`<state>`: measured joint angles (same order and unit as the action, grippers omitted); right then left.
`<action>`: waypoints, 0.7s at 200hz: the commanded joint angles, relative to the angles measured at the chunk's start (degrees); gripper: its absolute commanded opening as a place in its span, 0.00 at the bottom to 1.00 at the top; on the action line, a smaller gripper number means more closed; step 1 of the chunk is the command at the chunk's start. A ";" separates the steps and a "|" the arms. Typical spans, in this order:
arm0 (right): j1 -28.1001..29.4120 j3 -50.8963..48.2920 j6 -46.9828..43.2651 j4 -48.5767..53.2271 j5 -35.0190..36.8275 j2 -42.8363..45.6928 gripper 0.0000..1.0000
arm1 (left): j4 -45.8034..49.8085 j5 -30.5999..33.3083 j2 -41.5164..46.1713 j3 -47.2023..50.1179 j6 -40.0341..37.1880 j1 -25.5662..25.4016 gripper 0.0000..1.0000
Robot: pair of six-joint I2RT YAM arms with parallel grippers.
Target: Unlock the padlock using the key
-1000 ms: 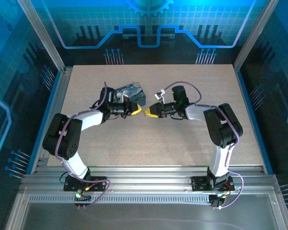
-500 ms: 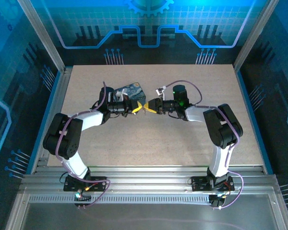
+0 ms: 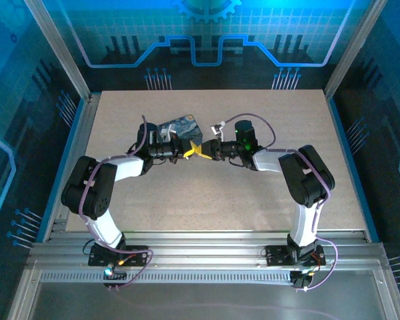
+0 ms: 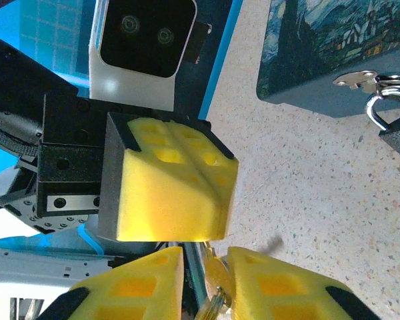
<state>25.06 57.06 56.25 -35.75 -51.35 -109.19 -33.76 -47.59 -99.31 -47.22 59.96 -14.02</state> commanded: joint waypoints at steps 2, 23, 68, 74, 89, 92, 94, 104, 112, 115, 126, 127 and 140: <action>0.43 -0.47 0.54 -3.84 -0.51 -0.15 0.20 | -2.36 -0.21 -0.69 1.30 0.79 0.65 0.00; 0.17 -0.80 1.21 -4.70 -0.68 -0.22 0.20 | -3.61 -0.22 -0.88 1.77 1.74 1.08 0.00; -0.19 -1.92 2.37 -6.89 -0.93 -0.32 0.19 | -7.10 -0.57 -1.67 2.51 3.91 1.63 0.00; -0.12 -1.97 2.55 -7.26 -0.89 -0.38 0.16 | -7.40 -0.66 -1.69 2.49 4.11 1.63 0.00; -0.13 -1.86 2.80 -7.77 -0.94 -0.60 0.11 | -8.15 -1.01 -2.01 2.49 4.60 1.66 0.00; -0.10 -1.84 2.92 -7.91 -0.95 -0.63 0.10 | -8.27 -1.09 -2.02 2.56 4.71 1.63 0.00; -0.10 -1.81 2.91 -8.06 -0.94 -0.64 0.09 | -8.37 -1.14 -2.03 2.50 4.72 1.63 0.00; -0.12 -1.71 2.99 -8.43 -1.09 -0.68 0.05 | -8.25 -1.14 -1.95 2.50 4.67 1.63 0.00; 0.03 -1.86 3.13 -9.21 -1.14 -0.68 0.03 | -8.25 -1.06 -2.01 2.57 4.63 1.65 0.00; -0.02 -1.97 3.17 -9.44 -1.09 -0.63 0.02 | -8.18 -0.98 -1.98 2.62 4.57 1.63 0.00; -0.01 -2.26 3.12 -9.75 -0.76 -0.35 0.00 | -8.20 -1.02 -2.07 2.62 4.57 1.69 0.00; -0.01 -2.28 3.10 -9.77 -0.76 -0.34 0.00 | -8.18 -1.06 -2.05 2.64 4.60 1.66 0.00; -0.14 -2.68 3.06 -10.04 -0.60 -0.13 0.00 | -8.48 -1.01 -2.18 2.63 4.69 1.64 0.00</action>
<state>24.91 55.27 59.44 -41.10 -50.89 -109.47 -40.86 -48.49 -100.25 -45.45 64.47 -12.84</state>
